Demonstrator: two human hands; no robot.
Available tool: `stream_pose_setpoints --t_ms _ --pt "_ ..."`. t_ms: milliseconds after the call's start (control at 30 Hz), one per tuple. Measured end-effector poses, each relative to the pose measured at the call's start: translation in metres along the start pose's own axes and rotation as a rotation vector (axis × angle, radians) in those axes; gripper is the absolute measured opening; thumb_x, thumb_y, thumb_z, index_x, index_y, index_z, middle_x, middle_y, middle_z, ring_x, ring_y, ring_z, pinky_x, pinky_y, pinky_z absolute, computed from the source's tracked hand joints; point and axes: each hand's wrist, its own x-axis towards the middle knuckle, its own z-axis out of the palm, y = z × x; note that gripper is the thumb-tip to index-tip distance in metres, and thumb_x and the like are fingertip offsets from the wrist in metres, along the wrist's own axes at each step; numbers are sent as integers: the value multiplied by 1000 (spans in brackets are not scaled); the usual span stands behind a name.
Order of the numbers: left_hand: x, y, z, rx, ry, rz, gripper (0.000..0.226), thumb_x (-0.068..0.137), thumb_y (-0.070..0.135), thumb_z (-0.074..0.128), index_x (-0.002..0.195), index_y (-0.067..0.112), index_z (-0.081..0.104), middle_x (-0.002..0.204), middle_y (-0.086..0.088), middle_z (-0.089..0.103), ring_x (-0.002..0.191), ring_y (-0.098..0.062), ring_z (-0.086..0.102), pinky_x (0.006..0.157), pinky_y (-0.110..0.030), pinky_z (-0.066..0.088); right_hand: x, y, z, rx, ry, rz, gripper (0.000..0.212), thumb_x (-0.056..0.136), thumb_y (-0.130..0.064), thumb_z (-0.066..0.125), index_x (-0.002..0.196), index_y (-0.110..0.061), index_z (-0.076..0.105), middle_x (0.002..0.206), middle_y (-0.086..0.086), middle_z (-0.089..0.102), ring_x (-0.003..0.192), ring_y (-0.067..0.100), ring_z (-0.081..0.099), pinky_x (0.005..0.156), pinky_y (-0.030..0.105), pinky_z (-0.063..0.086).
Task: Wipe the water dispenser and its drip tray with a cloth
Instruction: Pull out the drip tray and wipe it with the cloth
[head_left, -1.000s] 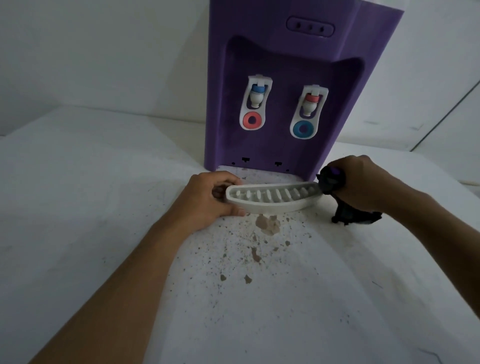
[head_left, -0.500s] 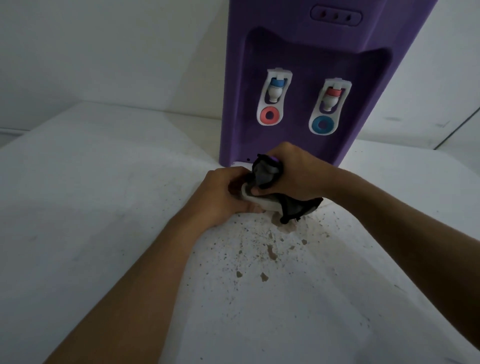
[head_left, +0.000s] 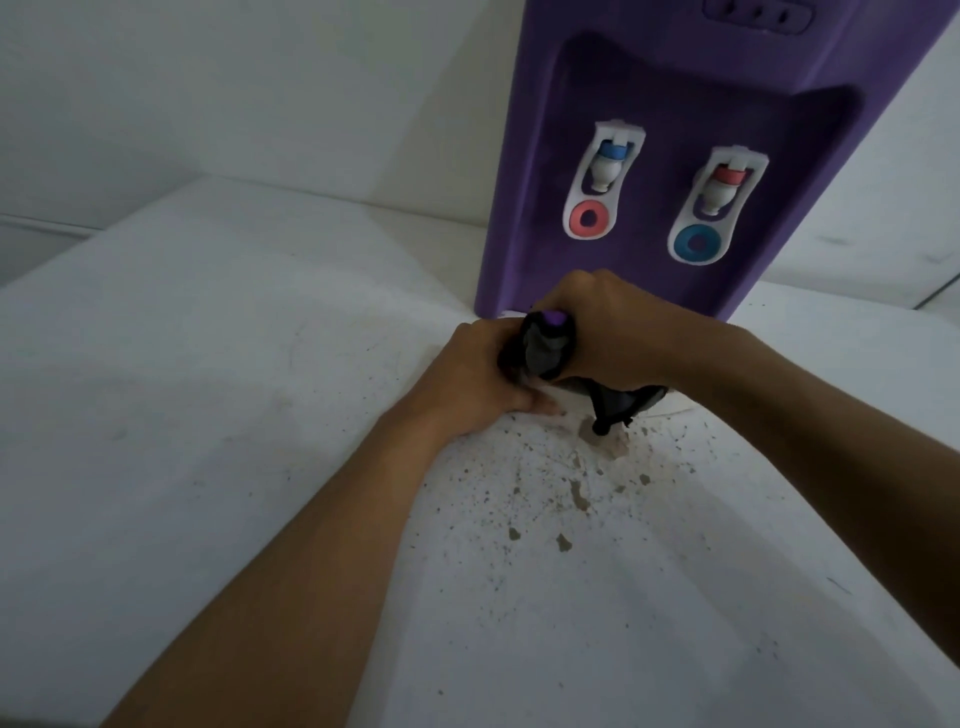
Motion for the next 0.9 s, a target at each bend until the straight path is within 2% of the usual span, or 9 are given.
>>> stream_pose_setpoints --t_ms 100,233,333,400,500,567,667,767,900 --pt "-1 1 -1 -22 9 7 57 57 28 104 95 49 66 89 40 70 88 15 68 73 -2 48 4 -6 1 -55 -23 9 11 80 -17 84 81 -18 73 71 -4 70 62 9 66 57 27 56" --pt "-2 3 -1 -17 5 21 58 61 26 102 97 52 64 92 39 71 89 14 68 72 -3 48 -2 -4 -3 -10 -100 47 15 83 -27 82 78 -24 68 70 -5 69 63 10 66 57 24 53" --pt "-2 2 -1 5 -5 38 52 64 27 101 95 47 65 93 34 71 87 12 68 72 -4 48 -8 1 -3 -52 -83 38 5 87 -19 77 85 -21 72 76 -1 70 67 15 67 63 33 58" --pt "-2 1 -1 24 0 42 47 63 30 101 95 40 69 93 27 73 86 9 68 72 -6 48 -8 2 -2 -110 -75 25 9 89 -12 71 86 -21 73 77 1 70 67 19 68 63 38 60" --pt "-2 -2 -1 31 14 51 51 64 32 101 107 25 74 99 14 77 91 2 71 78 -12 55 -6 -1 0 -147 -107 5 31 89 -7 69 74 -33 60 73 -5 65 65 15 65 61 33 59" --pt "-2 -3 -1 21 10 58 56 64 31 101 113 27 74 103 14 78 96 1 72 84 -15 57 -3 -1 0 -150 -139 -3 28 90 -8 69 80 -33 61 76 -5 66 68 15 66 65 35 60" --pt "-2 -3 0 -8 3 44 59 62 33 102 114 32 74 106 21 77 98 5 71 85 -12 56 -2 3 -6 -81 -156 13 11 90 -15 71 82 -21 68 72 -3 68 64 13 65 60 30 56" --pt "-2 -2 0 -8 4 41 55 62 32 102 109 36 74 104 25 76 95 6 71 79 -9 54 -6 4 -4 17 -124 48 16 88 -19 74 76 -22 65 69 -4 66 61 12 62 55 24 50" --pt "-3 1 0 -1 12 45 45 64 27 99 97 42 73 96 21 76 89 2 72 76 -16 58 -9 1 1 -27 -136 50 19 89 -12 69 77 -24 62 70 -2 65 63 14 63 55 24 52"
